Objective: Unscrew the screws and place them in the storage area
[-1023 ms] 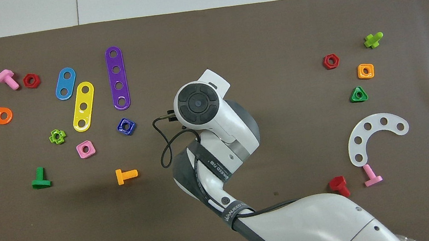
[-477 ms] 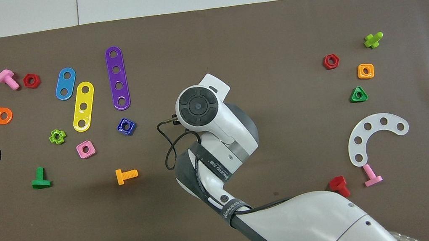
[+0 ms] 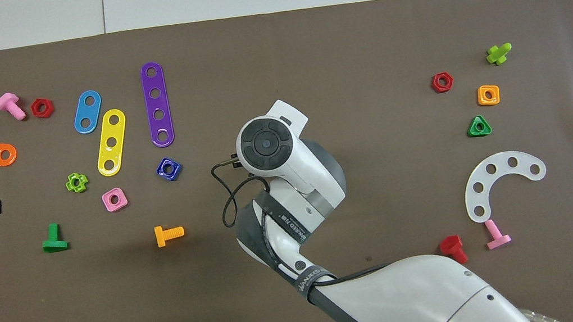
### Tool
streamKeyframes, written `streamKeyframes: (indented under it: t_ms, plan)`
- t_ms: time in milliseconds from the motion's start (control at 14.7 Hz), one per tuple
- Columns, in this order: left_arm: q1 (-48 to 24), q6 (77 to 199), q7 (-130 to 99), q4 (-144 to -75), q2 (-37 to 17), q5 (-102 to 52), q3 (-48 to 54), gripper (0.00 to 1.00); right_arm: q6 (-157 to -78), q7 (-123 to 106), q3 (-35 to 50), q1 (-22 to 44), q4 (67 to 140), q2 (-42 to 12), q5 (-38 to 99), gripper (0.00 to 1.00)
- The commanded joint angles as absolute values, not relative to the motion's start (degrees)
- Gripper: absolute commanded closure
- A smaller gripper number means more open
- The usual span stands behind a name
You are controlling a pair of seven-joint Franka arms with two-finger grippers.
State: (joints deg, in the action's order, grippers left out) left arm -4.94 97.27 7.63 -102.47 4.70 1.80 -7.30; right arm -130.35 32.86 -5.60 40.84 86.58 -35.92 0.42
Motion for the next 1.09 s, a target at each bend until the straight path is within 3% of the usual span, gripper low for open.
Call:
streamKeyframes:
  t_ms: [0,205,273,341,409,750,886,1023]
  plan:
    - [-5.10,99.14,7.56,-103.09,5.71,2.46,-7.38,0.00,-131.58,31.46,-5.71,40.87,87.89,-35.25,-0.26,0.52]
    - [-4.66,99.32,7.91,-103.27,5.80,1.33,-7.38,0.00,-130.70,31.38,-5.71,40.87,88.07,-35.16,-0.26,0.52]
    - [-4.57,99.32,7.91,-103.36,5.80,-0.07,-7.56,0.00,-130.69,31.38,-5.71,40.87,88.07,-35.16,-0.26,0.56]
    - [-4.48,99.32,7.91,-103.45,5.89,-0.87,-7.65,0.00,-130.69,31.38,-5.71,40.87,88.07,-35.16,-0.26,0.87]
    - [-4.48,99.32,8.00,-103.71,6.06,-1.05,-7.65,0.00,-130.61,31.29,-5.71,40.87,87.98,-35.16,-0.26,1.00]
    - [-4.31,99.14,8.70,-104.76,6.59,-2.11,-8.17,0.00,-126.57,31.20,-5.80,40.34,85.87,-34.72,0.00,1.00]
    - [-4.31,99.05,8.70,-104.94,6.68,-2.11,-8.26,0.00,-124.29,31.11,-5.98,38.07,88.05,-29.30,0.26,1.00]
    - [-4.31,98.96,8.70,-105.47,7.03,-2.11,-8.26,0.00,-122.09,29.20,-5.89,32.98,95.49,-20.17,0.26,1.00]
